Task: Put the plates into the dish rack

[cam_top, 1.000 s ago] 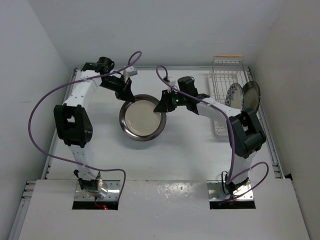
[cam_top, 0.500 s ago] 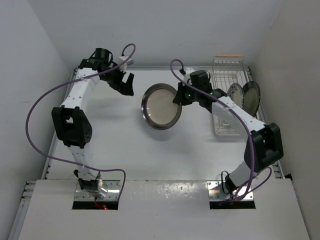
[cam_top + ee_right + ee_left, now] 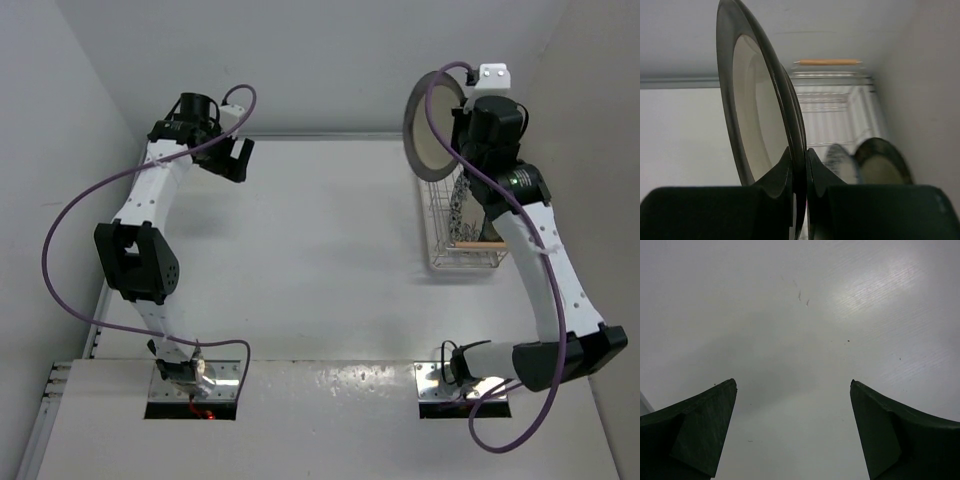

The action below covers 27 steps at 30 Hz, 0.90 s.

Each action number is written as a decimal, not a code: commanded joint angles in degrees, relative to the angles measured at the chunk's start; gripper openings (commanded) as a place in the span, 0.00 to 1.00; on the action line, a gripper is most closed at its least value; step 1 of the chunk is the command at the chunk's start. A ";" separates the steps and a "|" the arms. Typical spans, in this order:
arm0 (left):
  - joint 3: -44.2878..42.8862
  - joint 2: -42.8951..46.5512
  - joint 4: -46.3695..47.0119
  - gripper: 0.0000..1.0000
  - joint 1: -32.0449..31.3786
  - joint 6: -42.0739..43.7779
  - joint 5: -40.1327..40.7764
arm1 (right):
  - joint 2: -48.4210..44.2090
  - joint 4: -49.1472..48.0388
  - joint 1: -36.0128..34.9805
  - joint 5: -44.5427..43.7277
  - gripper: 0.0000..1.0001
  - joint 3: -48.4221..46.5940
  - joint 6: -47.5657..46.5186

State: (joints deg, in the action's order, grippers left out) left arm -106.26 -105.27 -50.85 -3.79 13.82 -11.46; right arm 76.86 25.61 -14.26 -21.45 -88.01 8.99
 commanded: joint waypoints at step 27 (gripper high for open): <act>3.51 2.09 1.37 1.00 0.36 -1.78 -0.31 | 0.22 -6.62 4.15 -16.78 0.00 19.98 -4.95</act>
State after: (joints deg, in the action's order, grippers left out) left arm -102.83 -105.27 -50.41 -3.79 12.80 -11.33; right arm 78.22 28.32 -10.24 -35.75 -66.67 2.42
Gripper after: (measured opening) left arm 0.995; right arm 0.078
